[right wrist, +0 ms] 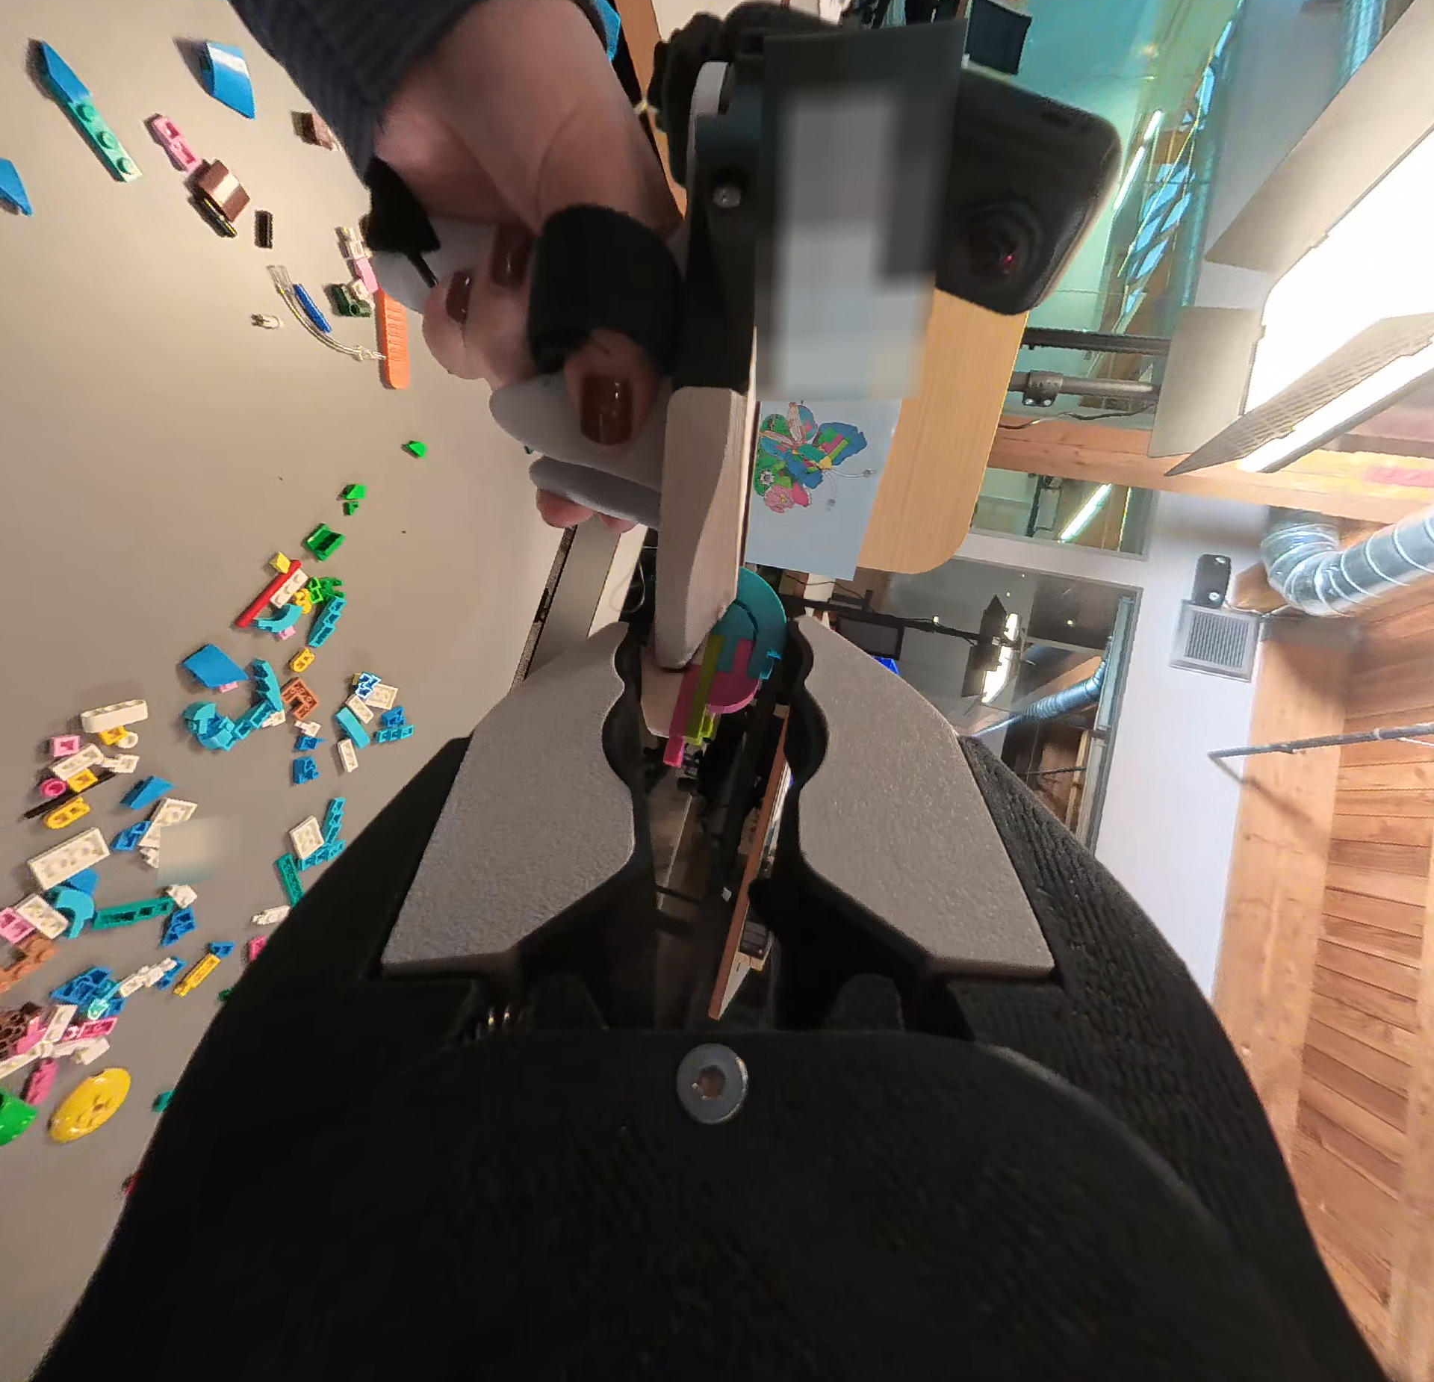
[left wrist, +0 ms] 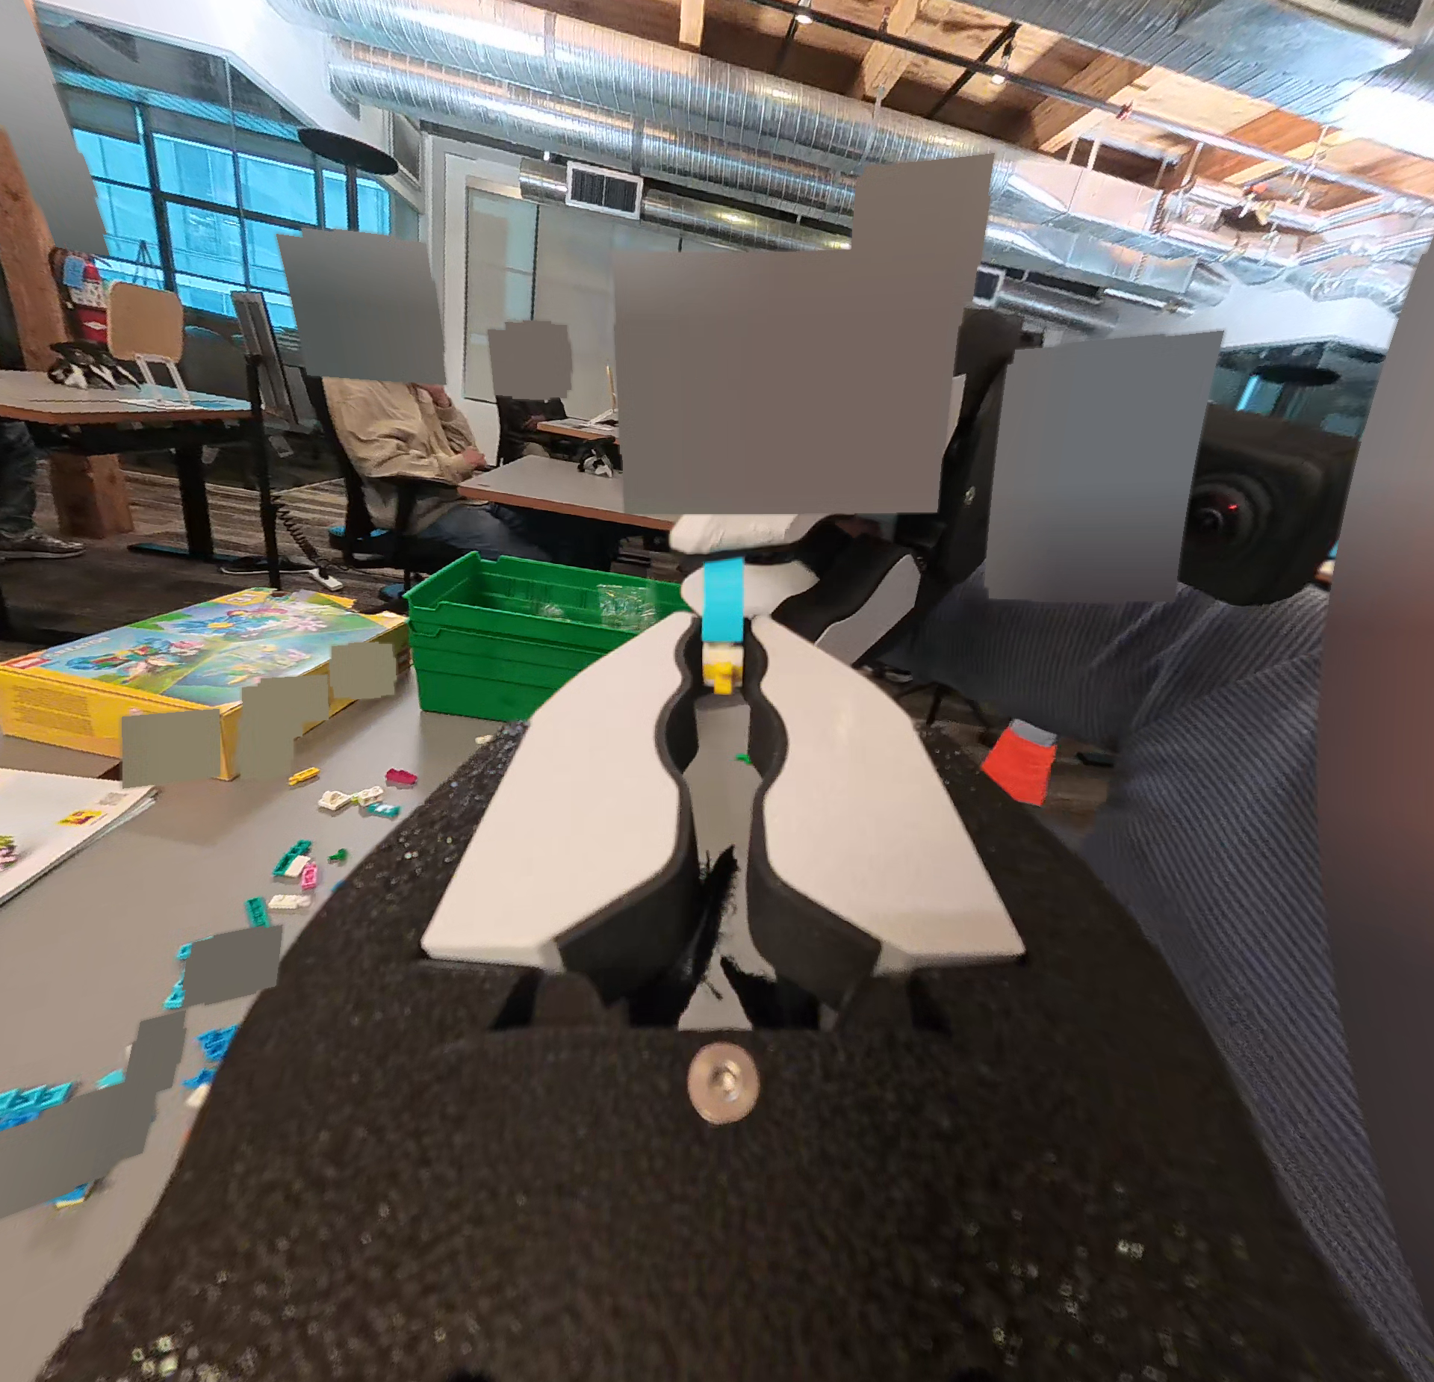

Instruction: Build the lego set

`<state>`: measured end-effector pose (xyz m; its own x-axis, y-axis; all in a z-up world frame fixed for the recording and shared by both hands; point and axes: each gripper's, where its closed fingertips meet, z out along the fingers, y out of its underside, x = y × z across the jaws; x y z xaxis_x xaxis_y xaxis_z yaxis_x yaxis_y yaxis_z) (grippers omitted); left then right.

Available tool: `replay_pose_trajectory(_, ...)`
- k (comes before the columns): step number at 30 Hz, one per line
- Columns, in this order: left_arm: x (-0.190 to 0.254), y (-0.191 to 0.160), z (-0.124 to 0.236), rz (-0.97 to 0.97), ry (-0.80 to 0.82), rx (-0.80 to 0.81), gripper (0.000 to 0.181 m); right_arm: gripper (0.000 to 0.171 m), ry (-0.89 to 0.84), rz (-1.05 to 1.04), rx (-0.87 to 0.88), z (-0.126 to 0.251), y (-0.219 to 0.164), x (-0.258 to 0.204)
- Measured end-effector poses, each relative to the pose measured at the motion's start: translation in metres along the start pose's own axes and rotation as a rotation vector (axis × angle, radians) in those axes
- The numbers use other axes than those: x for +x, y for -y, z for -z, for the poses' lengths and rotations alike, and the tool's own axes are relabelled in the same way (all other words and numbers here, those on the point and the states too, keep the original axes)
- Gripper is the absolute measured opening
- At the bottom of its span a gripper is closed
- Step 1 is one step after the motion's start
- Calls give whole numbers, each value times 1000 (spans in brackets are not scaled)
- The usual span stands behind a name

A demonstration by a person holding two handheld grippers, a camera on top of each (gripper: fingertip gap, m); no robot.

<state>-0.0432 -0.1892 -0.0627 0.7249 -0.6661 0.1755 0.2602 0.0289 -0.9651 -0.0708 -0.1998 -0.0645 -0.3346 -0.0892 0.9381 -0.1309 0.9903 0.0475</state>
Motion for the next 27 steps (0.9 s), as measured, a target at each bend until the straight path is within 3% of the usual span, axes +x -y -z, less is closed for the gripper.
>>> replay_pose_trajectory(11,-8,8,2,-12,70,65,8,29,-111,-22,-103,0,-10,7)
replay_pose_trajectory(22,-10,10,2,-3,76,83,8,27,-110,-32,-154,-1,-12,9)
replay_pose_trajectory(26,-1,17,1,-123,60,110,11,26,-108,-81,-112,7,-8,16)
replay_pose_trajectory(27,-4,18,2,-187,106,97,21,26,-112,-96,-111,9,-10,18)
